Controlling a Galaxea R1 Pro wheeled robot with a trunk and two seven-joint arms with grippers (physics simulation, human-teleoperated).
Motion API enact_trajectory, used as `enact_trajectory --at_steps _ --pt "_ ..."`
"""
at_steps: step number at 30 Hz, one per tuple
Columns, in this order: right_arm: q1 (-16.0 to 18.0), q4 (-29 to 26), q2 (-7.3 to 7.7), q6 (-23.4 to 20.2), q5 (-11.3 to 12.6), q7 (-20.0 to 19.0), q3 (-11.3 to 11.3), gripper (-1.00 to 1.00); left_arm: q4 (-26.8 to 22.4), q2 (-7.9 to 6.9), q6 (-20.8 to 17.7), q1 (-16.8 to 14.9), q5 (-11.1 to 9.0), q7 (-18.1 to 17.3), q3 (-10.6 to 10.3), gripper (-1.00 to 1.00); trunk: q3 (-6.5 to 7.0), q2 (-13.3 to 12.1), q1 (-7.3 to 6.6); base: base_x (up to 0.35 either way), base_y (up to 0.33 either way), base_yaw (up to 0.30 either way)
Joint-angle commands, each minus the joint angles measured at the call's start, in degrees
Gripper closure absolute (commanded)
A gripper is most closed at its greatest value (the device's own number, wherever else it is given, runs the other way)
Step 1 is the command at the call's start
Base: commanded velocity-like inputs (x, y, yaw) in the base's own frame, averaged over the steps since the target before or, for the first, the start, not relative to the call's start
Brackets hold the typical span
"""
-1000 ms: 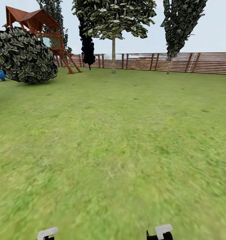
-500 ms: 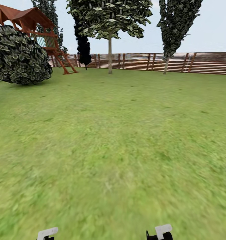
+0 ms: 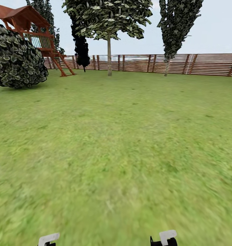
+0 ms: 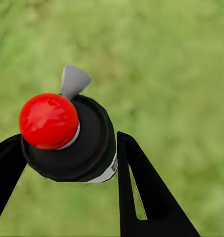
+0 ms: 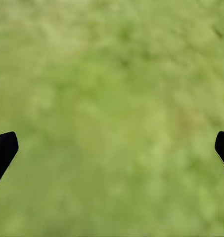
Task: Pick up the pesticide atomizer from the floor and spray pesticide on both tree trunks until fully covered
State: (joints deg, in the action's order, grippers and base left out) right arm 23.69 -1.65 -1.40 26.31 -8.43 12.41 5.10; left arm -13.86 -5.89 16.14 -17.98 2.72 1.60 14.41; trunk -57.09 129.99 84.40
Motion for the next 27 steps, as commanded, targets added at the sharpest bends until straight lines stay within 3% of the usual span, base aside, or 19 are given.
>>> enact_trajectory --at_steps 1,8,14,27 --pt "0.0 0.1 -0.01 0.0 -0.4 0.6 0.4 -1.0 0.1 0.01 0.2 0.0 0.3 0.2 0.1 1.0 -0.05 0.0 0.03 0.34 0.088 0.0" --pt "0.0 0.1 -0.01 0.0 -0.4 0.6 0.4 -1.0 0.1 0.01 0.2 0.0 0.3 0.2 0.1 1.0 -0.05 0.0 0.03 0.34 0.088 -0.01" --pt "0.0 0.1 0.0 0.0 -0.4 0.6 0.4 -1.0 0.1 0.01 0.2 0.0 0.4 0.2 0.1 1.0 -0.05 0.0 0.03 0.34 0.033 -0.173" --pt "0.0 0.1 0.08 0.0 -0.5 0.6 0.5 -1.0 0.1 0.01 0.2 0.0 0.4 0.2 0.1 1.0 -0.05 0.0 0.03 0.34 0.0 -0.006"
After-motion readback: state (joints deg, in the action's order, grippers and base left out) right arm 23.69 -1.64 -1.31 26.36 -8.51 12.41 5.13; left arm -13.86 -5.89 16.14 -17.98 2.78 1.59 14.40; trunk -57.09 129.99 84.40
